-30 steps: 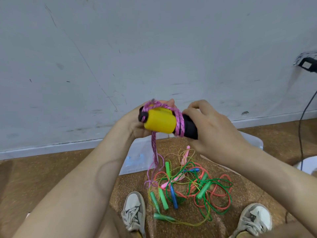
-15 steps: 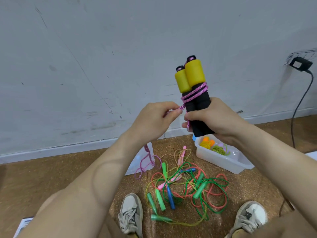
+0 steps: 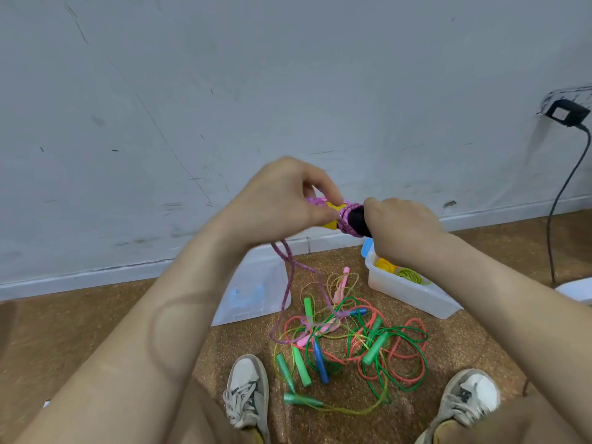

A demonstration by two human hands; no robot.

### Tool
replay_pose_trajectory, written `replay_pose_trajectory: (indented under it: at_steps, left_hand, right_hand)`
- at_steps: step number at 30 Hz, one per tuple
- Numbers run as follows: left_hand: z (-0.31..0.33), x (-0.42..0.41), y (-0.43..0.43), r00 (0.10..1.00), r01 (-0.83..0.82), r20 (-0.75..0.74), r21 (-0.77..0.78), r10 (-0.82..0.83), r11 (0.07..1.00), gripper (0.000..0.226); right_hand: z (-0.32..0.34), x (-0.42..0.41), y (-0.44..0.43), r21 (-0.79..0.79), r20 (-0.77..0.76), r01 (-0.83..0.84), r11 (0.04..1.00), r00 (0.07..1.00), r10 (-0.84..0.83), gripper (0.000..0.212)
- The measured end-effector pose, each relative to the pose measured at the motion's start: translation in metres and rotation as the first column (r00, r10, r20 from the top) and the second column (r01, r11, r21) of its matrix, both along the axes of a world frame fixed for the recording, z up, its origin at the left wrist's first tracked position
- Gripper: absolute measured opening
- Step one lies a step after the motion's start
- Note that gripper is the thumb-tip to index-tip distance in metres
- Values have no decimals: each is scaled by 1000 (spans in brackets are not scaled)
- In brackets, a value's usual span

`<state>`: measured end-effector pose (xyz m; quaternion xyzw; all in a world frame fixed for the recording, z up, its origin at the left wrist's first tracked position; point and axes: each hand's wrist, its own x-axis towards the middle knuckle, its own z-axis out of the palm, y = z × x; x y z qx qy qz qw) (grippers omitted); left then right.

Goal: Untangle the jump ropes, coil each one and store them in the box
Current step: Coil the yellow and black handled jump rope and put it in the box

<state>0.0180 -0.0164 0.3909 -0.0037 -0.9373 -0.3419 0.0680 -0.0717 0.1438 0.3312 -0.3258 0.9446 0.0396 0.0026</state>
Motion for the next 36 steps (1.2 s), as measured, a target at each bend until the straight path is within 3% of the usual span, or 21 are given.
replay_pose_trajectory:
  at_steps: [4,6,9,13,17,20,21,24,26,28,30,34,36]
  left_hand:
    - [-2,-1,-16,992,-79,-89,62,85,995,4]
    - [-7,-4,-18,992,-72,-97,52,76,996,3]
    - [-14,-8,-21,1000,-16,-16,77,17,997,6]
    - [-20,-9,-27,991,13,128,243,-45,970,20]
    - [-32,-14,-36,941,-29,303,511,-148,859,30]
    - [-45,-18,-40,900,-251,417,736,-128,629,38]
    - [-46,-16,-33,895,-229,413,748,-167,623,39]
    - [-40,-15,-1,924,-55,311,682,-221,729,49]
    - [-37,-17,6,953,-55,258,665,-160,745,36]
    - [-34,-16,7,975,-55,208,574,-81,817,18]
    - [-36,-15,9,992,11,111,373,-56,928,16]
    - [-38,-14,10,999,15,-28,-5,-15,1000,22]
    - [-35,-11,8,997,28,-63,-158,-39,987,27]
  right_hand:
    - [9,14,2,82,-29,-149,985,988,152,16]
    - [15,28,1,95,-67,-299,950,950,305,17]
    - [24,45,1,63,-85,-502,863,859,505,25]
    - [32,40,10,-120,-206,-581,805,808,552,31]
    - [31,39,17,-304,-224,-587,750,809,543,43]
    - [39,42,18,-545,-101,-431,719,885,454,60]
    - [41,41,19,-606,-48,-368,705,902,430,62]
    - [41,31,18,-731,112,-151,665,935,336,34]
    - [40,23,16,-812,278,64,581,917,287,19]
    - [39,16,17,-835,484,325,444,818,311,11]
    - [37,11,19,-782,621,500,371,671,405,19]
    - [36,7,24,-620,749,665,417,344,566,27]
    - [34,5,25,-600,764,662,450,306,569,28]
